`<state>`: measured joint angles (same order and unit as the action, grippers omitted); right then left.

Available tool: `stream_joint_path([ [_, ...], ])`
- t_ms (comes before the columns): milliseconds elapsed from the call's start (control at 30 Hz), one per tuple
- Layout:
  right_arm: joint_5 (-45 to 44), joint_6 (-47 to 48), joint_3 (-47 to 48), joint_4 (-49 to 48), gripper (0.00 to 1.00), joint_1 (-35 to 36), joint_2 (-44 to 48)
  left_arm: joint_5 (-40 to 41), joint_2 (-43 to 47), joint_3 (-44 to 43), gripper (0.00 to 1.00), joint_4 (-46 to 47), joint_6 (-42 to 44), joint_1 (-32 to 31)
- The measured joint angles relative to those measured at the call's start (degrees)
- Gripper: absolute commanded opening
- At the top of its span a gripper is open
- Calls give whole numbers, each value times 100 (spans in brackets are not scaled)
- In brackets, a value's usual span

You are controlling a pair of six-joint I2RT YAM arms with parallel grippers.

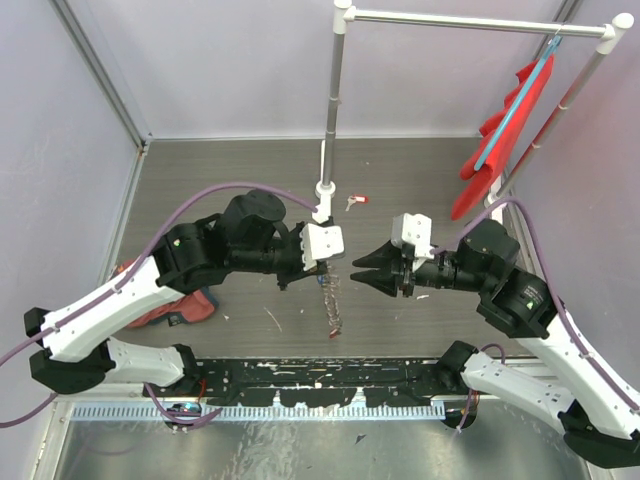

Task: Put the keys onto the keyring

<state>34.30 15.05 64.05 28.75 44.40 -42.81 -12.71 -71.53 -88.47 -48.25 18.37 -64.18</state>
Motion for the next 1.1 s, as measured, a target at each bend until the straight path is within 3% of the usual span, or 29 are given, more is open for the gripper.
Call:
stream_joint_path([
  [200, -857, -1187, 424, 476, 26, 0, -356, 262, 120, 9, 0, -173, -33, 0],
  [400, -1220, -1502, 828, 909, 28, 0, -758, 374, 201, 9, 0, -229, -74, 0],
  [533, -1451, -1539, 643, 901, 37, 0, -573, 387, 201, 9, 0, -247, -105, 0],
  [1100, -702, -1274, 321, 245, 32, 0, -767, 374, 201, -7, 0, -352, -223, 0],
])
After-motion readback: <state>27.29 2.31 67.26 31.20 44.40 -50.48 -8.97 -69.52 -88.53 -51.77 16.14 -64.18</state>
